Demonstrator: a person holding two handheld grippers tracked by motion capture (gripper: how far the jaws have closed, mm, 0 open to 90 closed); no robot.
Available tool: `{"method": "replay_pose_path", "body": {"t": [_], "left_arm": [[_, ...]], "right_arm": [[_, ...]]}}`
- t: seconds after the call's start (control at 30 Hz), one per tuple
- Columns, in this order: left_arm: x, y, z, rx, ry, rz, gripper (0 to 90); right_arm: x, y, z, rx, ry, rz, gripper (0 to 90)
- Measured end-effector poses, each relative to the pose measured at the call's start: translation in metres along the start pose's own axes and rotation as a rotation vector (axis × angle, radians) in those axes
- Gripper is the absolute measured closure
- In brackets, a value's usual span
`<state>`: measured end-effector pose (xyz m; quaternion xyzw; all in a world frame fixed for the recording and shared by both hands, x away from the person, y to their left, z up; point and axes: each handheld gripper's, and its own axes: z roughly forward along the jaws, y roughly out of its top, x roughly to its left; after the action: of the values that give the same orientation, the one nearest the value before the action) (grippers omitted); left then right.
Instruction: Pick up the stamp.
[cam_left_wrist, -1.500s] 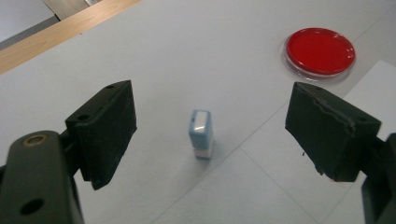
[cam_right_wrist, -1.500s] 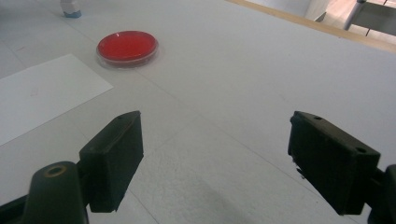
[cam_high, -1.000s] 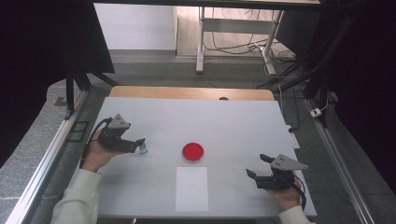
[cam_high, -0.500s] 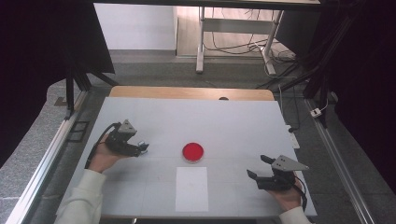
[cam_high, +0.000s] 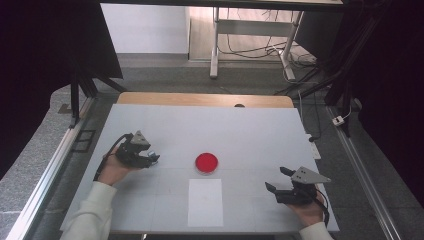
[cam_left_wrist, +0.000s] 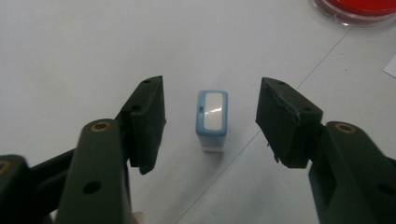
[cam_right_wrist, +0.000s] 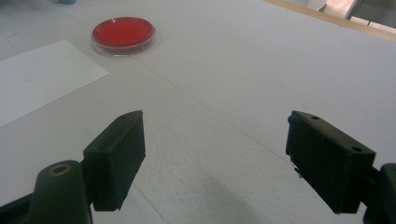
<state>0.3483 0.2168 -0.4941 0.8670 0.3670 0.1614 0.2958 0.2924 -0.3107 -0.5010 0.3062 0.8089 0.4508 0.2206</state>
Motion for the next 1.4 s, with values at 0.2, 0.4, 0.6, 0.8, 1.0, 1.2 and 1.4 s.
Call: {"method": "replay_pose_path", "body": {"t": [0.2,0.4,0.6,0.8,1.0,1.2,1.4], "left_arm": [[-0.0006,-0.0014,0.0012,-0.001,-0.005,0.003,53.1],[-0.0016,-0.0016,0.0022,0.008,-0.012,0.014,59.3],[-0.0022,-0.0020,0.0027,0.010,0.002,0.015,66.8],[-0.0006,-0.0030,0.0024,0.000,-0.007,0.003,74.0],[-0.0009,-0.0029,0.0013,0.001,-0.005,-0.001,75.4],[-0.0008,-0.0027,0.0005,0.000,-0.015,-0.010,75.6],[-0.0008,-0.0020,-0.0020,-0.015,-0.023,-0.022,75.7]], "right_arm": [[0.0002,-0.0001,0.0002,0.002,-0.001,-0.002,19.6],[0.0002,-0.0002,0.0003,0.002,0.001,-0.002,19.8],[0.0005,-0.0001,0.0004,0.000,0.003,-0.002,19.8],[0.0005,-0.0002,0.0002,0.002,0.001,-0.004,19.8],[0.0008,-0.0001,0.0000,0.000,-0.001,-0.005,19.8],[0.0009,-0.0003,-0.0001,0.001,-0.008,-0.008,19.9],[0.0011,-0.0004,0.0000,0.000,-0.008,-0.011,19.9]]}}
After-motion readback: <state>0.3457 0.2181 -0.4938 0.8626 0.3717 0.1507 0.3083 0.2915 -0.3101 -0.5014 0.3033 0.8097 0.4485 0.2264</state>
